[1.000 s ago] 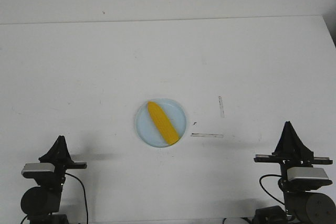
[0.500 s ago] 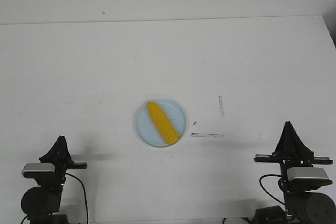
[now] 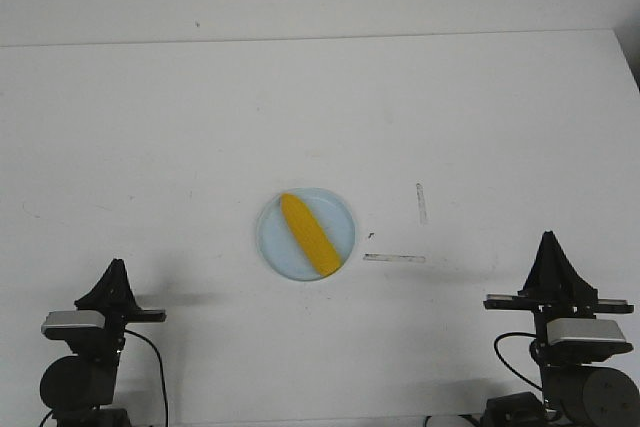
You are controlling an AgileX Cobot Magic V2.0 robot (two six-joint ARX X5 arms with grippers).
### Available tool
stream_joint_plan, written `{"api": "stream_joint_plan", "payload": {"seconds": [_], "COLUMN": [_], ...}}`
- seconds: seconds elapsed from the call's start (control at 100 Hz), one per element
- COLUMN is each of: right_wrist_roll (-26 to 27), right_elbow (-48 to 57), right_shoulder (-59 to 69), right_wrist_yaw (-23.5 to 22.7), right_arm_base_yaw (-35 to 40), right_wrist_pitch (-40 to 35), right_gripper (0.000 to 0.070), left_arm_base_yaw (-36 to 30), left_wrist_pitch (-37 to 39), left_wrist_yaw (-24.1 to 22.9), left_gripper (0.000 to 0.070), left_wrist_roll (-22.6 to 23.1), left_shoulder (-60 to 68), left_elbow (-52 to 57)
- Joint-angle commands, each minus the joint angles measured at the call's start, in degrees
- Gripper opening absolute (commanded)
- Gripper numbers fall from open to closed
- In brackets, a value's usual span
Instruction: Place corn on plate with both arms
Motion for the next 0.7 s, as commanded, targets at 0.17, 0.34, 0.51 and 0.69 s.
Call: {"api": "stream_joint_plan", "payload": {"seconds": [0.17, 0.34, 0.51, 0.69], "right_wrist_roll": [-0.44, -0.44, -0.48, -0.48], "right_elbow": [0.17, 0.17, 0.15, 0.0], "right_shoulder": [-0.09, -0.07, -1.86, -1.97], "right_wrist_yaw": [0.0, 0.0, -0.48, -5.86], "right_arm_base_yaw": [-0.04, -0.04, -2.32, -5.6], "right_wrist_pitch": [0.72, 0.72, -0.55, -1.88], "right_gripper": [0.0009, 0.001, 0.0009, 0.001], "left_arm_base_yaw": [0.09, 0.09, 0.09, 0.09], "left_wrist_pitch": [0.72, 0.72, 0.72, 0.72], "left_wrist_yaw": [0.22, 0.22, 0.22, 0.22], "left_gripper": [0.0001, 0.0001, 0.0001, 0.0001], "left_wrist_roll": [0.33, 0.35, 0.33, 0.33], "left_shoulder": [-0.09, -0.09, -0.09, -0.09], "left_elbow": [-1.22, -1.22, -1.22, -1.22]}}
